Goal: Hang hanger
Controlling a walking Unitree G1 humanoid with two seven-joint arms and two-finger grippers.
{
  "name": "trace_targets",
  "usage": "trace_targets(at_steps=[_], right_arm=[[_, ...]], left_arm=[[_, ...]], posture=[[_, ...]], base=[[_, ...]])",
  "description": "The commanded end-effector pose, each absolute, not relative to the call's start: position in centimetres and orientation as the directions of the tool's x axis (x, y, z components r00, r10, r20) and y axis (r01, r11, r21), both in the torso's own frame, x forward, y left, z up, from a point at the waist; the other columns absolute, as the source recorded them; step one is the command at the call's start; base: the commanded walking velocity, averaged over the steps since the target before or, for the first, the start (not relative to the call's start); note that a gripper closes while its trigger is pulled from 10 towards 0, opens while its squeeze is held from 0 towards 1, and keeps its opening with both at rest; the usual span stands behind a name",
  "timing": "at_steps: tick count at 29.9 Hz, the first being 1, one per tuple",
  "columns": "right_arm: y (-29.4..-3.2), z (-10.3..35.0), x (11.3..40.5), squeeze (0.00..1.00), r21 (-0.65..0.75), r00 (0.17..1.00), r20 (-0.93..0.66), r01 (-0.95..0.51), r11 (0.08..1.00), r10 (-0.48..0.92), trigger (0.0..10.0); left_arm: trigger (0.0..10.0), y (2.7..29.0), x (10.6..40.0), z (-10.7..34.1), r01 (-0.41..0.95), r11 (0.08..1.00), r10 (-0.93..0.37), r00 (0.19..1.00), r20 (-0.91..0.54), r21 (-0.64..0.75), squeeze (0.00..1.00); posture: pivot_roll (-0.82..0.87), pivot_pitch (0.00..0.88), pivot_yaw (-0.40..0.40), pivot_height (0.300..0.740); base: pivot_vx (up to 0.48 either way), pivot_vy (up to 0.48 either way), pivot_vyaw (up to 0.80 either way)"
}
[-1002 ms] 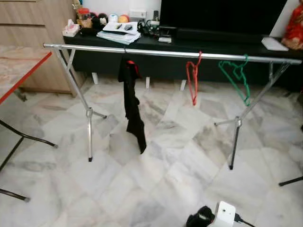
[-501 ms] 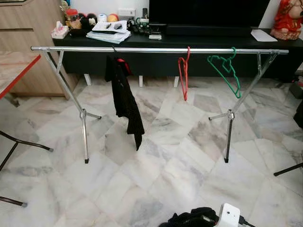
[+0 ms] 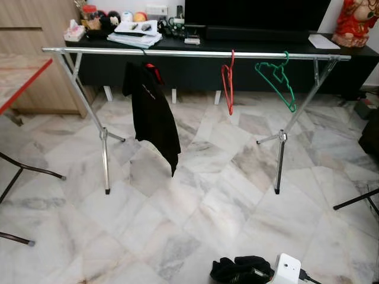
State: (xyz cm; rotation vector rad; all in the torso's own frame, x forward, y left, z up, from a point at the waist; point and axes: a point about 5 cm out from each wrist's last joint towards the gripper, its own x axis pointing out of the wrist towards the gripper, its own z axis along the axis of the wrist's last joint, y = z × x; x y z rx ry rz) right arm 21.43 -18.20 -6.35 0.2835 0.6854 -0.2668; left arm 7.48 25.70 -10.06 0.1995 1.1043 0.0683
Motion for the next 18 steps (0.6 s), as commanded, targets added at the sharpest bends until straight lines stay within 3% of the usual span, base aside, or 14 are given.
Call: trace_targets(at_steps=[1,18], right_arm=[[-18.57,-6.21,21.55,0.00,0.163,0.748,-0.644,0.341,0.926,-0.162,10.0],[-18.56,-5.96,21.95,0.00,0.170,0.757,-0.633,0.339,0.925,-0.161,10.0]], left_arm=[[10.0,25.39,6.95,-10.27,0.057,0.980,0.145,0.432,-0.890,0.188,0.00],[10.0,25.40,6.99,-10.26,0.058,0.980,0.147,0.434,-0.889,0.191,0.00]], posture=[[-0.02,0.134,-0.003,0.740],[-0.01,0.132,-0.003,0.740]], base=[[-0.330,0.000,0.00],[-0.322,0.000,0.00]])
